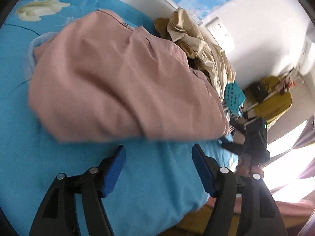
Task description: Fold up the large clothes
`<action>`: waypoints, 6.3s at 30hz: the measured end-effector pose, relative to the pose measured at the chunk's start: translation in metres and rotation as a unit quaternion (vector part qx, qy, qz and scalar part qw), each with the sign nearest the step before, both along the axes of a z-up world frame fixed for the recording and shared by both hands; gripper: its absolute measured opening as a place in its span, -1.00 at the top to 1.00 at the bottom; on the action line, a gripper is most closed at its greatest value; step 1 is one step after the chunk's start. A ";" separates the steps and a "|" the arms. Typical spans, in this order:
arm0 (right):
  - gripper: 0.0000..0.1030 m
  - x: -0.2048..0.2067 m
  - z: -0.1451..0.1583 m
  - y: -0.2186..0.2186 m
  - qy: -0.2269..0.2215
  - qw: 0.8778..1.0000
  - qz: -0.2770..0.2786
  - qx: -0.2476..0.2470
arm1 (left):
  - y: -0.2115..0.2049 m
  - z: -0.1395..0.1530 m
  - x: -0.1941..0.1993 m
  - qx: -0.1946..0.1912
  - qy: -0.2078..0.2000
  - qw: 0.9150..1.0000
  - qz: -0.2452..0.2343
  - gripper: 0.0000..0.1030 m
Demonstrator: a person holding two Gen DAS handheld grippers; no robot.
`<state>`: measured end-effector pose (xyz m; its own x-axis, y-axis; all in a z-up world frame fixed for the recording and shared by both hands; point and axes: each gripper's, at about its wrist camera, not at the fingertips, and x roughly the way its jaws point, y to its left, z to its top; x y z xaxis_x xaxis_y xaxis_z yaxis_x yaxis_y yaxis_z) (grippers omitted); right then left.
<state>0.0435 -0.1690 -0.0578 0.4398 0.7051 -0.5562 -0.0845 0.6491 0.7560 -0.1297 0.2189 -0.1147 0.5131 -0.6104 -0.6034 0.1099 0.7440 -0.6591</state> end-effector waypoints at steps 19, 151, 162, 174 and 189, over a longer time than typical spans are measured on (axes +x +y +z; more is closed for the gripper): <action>-0.92 0.039 -0.001 0.040 -0.063 0.992 -0.082 -0.070 | 0.003 0.004 0.076 -0.066 0.030 0.990 0.123 -0.52; -0.89 0.132 0.043 0.382 -0.293 0.882 0.324 -0.179 | 0.137 0.068 0.065 0.389 -0.064 0.847 0.356 -0.88; -0.89 0.105 0.046 0.362 -0.294 0.884 0.314 -0.183 | 0.119 0.068 0.038 0.376 -0.049 0.841 0.387 -0.88; -0.89 0.091 0.053 0.352 -0.306 0.882 0.313 -0.176 | 0.110 0.078 0.026 0.372 -0.057 0.835 0.400 -0.88; -0.89 0.085 0.057 0.349 -0.309 0.882 0.313 -0.173 | 0.101 0.080 0.015 0.375 -0.064 0.830 0.407 -0.88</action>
